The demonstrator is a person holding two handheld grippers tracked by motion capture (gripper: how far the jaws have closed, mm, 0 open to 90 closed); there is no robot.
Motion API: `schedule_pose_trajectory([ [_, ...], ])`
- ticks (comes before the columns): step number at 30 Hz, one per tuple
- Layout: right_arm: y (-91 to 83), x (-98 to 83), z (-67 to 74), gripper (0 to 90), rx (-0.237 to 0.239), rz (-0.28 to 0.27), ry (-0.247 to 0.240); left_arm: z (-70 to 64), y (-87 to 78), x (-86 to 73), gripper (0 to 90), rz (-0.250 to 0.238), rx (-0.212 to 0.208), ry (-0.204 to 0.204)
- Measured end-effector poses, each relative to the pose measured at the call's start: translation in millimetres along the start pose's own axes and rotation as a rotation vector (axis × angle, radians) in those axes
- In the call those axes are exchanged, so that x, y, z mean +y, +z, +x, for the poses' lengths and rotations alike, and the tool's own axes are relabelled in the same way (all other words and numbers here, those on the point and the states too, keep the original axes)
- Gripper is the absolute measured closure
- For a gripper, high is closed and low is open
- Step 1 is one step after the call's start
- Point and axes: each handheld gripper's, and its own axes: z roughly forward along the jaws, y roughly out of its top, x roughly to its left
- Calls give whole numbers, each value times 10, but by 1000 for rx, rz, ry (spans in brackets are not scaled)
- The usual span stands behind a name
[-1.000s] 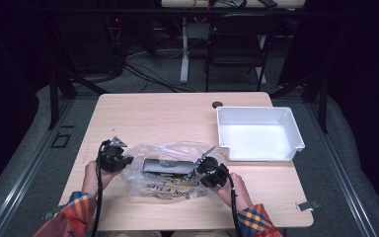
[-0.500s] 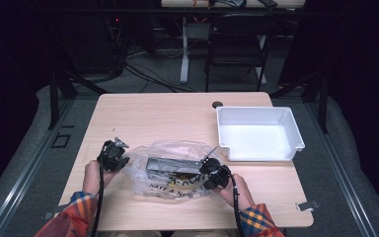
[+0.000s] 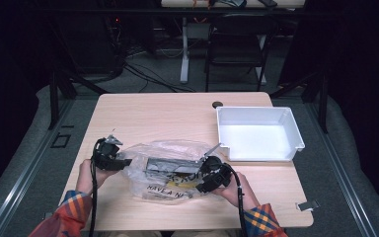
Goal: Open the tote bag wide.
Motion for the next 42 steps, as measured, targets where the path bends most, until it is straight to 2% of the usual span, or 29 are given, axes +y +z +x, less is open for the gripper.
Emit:
schedule_pose_trajectory([
  [5,-201,36,92,485,38,-62,-35,-60,-85,41,471,-28,-2,3],
  [10,-391,69,124,477,57,-142,-52,-134,-99,80,432,-57,-10,6],
  [11,-419,74,122,475,39,-181,-46,-144,-104,87,432,-59,-14,9],
  [13,-451,90,89,476,-41,-230,-26,-164,-97,95,430,-61,-27,12],
  [15,-411,101,28,482,-176,-249,-13,-186,-80,99,428,-50,-38,23],
  [16,-363,102,-21,484,-213,-246,-1,-197,-68,98,427,-47,-43,27],
  [19,-181,91,-196,542,-226,-225,55,-217,-25,93,426,-14,-58,49],
  [20,-128,89,-243,591,-249,-209,74,-221,-4,90,426,-3,-62,55],
  [22,-53,78,-324,667,-243,-203,116,-220,42,82,434,21,-80,64],
  [25,45,86,-381,785,-234,-207,142,-226,123,65,454,76,-99,80],
  [27,117,106,-383,841,-256,-199,151,-233,177,51,484,111,-97,90],
  [28,153,113,-386,867,-252,-199,161,-231,201,42,508,126,-101,94],
  [32,288,100,-435,900,-292,-191,195,-215,288,7,655,173,-84,102],
  [33,304,97,-458,900,-303,-165,193,-205,305,0,691,181,-85,99],
  [35,364,88,-492,900,-318,-156,199,-199,341,-16,770,204,-75,103],
  [38,409,83,-534,900,-339,-131,214,-194,376,-36,838,239,-49,114],
  [40,415,80,-539,900,-355,-113,210,-192,391,-53,871,257,-20,118],
  [42,402,84,-535,900,-382,-86,201,-180,400,-73,886,278,-13,108],
])
